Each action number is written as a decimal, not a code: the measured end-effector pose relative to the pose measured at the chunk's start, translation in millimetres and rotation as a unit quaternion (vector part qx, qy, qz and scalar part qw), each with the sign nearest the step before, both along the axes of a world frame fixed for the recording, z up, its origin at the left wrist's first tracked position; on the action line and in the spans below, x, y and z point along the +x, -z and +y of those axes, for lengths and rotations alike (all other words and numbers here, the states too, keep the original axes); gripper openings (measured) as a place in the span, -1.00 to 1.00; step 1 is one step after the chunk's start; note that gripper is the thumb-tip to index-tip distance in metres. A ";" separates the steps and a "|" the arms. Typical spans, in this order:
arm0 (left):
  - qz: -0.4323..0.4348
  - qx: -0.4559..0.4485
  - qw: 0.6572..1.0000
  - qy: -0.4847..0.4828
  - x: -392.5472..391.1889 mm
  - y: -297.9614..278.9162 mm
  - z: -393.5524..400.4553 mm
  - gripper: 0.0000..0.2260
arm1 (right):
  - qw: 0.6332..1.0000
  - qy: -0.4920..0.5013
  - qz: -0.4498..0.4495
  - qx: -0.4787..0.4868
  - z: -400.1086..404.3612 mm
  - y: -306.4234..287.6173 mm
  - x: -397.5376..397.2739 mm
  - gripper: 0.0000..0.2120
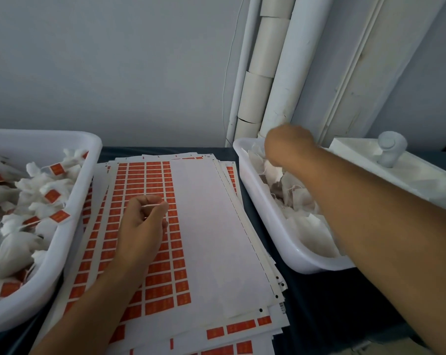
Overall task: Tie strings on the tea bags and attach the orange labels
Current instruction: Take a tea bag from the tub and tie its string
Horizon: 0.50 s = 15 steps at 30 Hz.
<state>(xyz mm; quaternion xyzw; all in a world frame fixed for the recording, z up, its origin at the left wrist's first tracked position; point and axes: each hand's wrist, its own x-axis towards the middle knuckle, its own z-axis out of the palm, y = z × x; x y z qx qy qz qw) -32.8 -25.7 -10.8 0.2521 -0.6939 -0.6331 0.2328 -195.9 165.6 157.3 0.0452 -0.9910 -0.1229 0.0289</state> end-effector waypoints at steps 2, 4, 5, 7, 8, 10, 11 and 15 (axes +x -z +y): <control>0.005 0.004 1.000 0.005 1.0 -2.2 0.8 -0.91 | 0.999 -0.034 0.041 0.005 -9.3 -19.4 12.7 -0.71; 0.009 0.005 1.000 0.010 2.6 -4.4 1.0 -0.89 | 0.993 -0.080 0.084 0.004 -21.1 -36.2 25.3 -0.67; 0.014 0.004 1.000 0.014 4.0 -5.4 1.0 -0.88 | 0.988 -0.111 0.106 0.002 -27.0 -42.9 31.5 -0.67; 0.029 -0.004 0.999 0.020 6.9 -8.2 1.4 -0.85 | 0.971 -0.180 0.155 -0.005 -37.1 -52.5 44.9 -0.75; 0.038 -0.009 0.999 0.021 8.4 -9.9 1.9 -0.83 | 0.962 -0.211 0.175 -0.006 -41.7 -55.2 50.5 -0.83; 0.066 -0.017 0.998 0.012 10.5 -14.1 2.8 -0.83 | 0.950 -0.263 0.170 -0.010 -52.0 -56.2 60.4 -0.91; 0.085 -0.021 0.996 -0.003 11.1 -16.3 2.5 -0.84 | 0.948 -0.283 0.145 -0.017 -57.4 -54.0 64.7 -0.94; 0.162 -0.058 0.982 -0.082 15.6 -26.5 -5.6 -0.91 | 0.930 -0.362 -0.011 -0.068 -77.9 -29.7 84.1 -0.83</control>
